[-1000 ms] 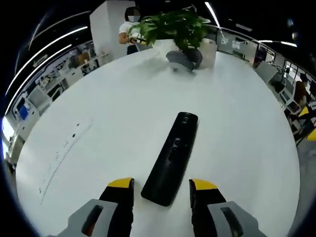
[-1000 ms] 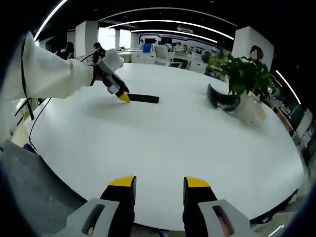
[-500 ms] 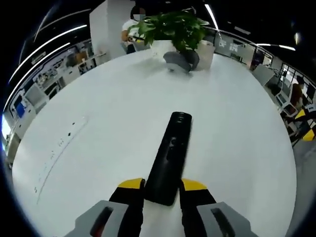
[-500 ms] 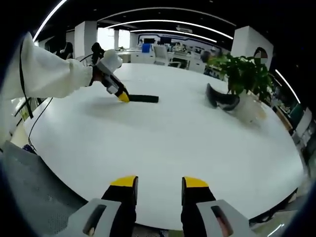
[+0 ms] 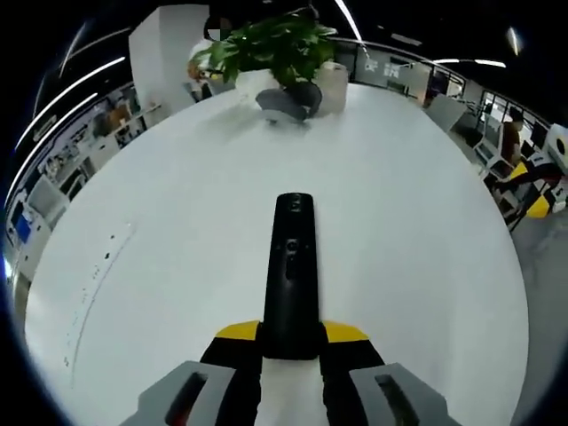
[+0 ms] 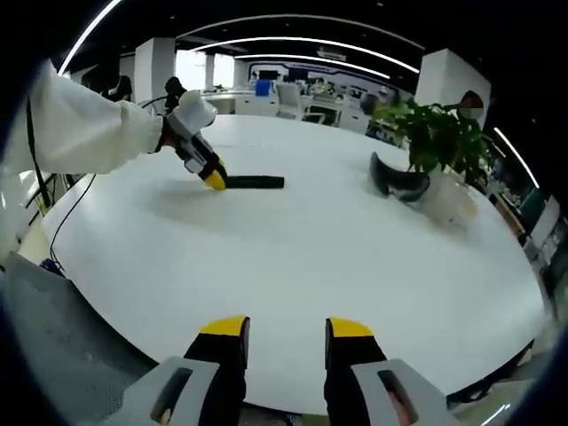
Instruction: Press the specified remote control buttons in sequence, fully releasing each button before pressing the next.
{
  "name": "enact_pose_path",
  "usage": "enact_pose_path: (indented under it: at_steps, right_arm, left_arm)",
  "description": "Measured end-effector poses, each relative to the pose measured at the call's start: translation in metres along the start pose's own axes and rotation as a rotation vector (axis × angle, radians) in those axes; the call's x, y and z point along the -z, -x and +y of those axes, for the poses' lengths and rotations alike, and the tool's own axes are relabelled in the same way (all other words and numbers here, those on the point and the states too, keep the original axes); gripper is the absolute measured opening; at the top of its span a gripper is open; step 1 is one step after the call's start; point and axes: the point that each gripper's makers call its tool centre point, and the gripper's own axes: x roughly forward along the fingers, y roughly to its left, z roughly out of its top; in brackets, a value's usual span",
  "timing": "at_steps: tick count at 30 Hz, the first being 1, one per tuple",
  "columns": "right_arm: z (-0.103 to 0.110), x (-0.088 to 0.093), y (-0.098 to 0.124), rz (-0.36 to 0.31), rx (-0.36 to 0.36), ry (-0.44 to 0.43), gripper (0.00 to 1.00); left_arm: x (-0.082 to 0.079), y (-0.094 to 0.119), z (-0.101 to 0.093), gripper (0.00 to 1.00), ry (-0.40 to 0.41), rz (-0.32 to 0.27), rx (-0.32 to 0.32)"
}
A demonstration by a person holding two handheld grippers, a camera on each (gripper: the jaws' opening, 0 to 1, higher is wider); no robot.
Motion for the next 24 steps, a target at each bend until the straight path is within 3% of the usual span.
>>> enact_pose_path:
  at_steps: [12,24]
  right_arm:
    - [0.000,0.000,0.000,-0.001,0.002,0.004,0.30]
    - [0.000,-0.001,0.001,-0.014,-0.001,0.004,0.28]
  left_arm:
    - [0.010,0.003,-0.022,0.24,-0.043,0.064,0.029]
    - [0.020,0.007,-0.039,0.24,-0.086,0.093,0.055]
